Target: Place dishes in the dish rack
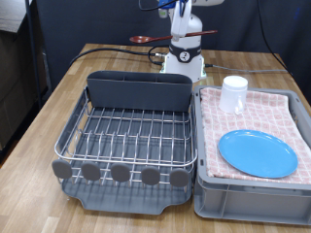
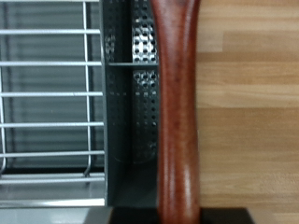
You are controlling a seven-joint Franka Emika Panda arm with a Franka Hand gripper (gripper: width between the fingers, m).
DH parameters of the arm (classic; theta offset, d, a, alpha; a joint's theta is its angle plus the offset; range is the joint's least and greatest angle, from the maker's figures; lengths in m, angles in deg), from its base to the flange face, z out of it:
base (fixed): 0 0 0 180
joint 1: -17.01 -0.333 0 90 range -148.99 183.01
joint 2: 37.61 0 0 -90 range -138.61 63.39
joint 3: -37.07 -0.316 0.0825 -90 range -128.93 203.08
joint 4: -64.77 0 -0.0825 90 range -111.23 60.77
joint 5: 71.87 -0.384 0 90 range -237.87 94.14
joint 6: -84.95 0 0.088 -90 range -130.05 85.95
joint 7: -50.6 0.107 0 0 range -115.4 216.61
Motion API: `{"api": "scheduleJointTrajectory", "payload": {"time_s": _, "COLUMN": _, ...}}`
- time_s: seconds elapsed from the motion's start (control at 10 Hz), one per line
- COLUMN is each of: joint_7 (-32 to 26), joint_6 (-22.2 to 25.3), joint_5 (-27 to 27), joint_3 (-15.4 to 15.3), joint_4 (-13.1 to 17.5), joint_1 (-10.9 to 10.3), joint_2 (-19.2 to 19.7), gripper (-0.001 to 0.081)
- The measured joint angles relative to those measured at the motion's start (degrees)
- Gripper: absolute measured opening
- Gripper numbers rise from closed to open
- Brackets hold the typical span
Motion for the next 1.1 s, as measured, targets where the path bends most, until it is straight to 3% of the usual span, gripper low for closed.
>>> {"api": "scheduleJointTrajectory", "payload": {"time_s": 0.7, "joint_7": -9.18, "joint_6": -4.67, "joint_5": -11.20, "joint_3": 8.75, "joint_4": -1.89, "joint_1": -4.18, "joint_2": 1.14, "gripper": 0.0089}}
{"api": "scheduleJointTrajectory", "payload": {"time_s": 0.9, "joint_7": -9.37, "joint_6": -7.81, "joint_5": -11.00, "joint_3": 8.49, "joint_4": -2.25, "joint_1": -4.27, "joint_2": 2.35, "gripper": 0.0089}}
{"api": "scheduleJointTrajectory", "payload": {"time_s": 1.1, "joint_7": -9.67, "joint_6": -6.50, "joint_5": -12.20, "joint_3": 9.18, "joint_4": -1.49, "joint_1": -4.40, "joint_2": 2.37, "gripper": 0.0089}}
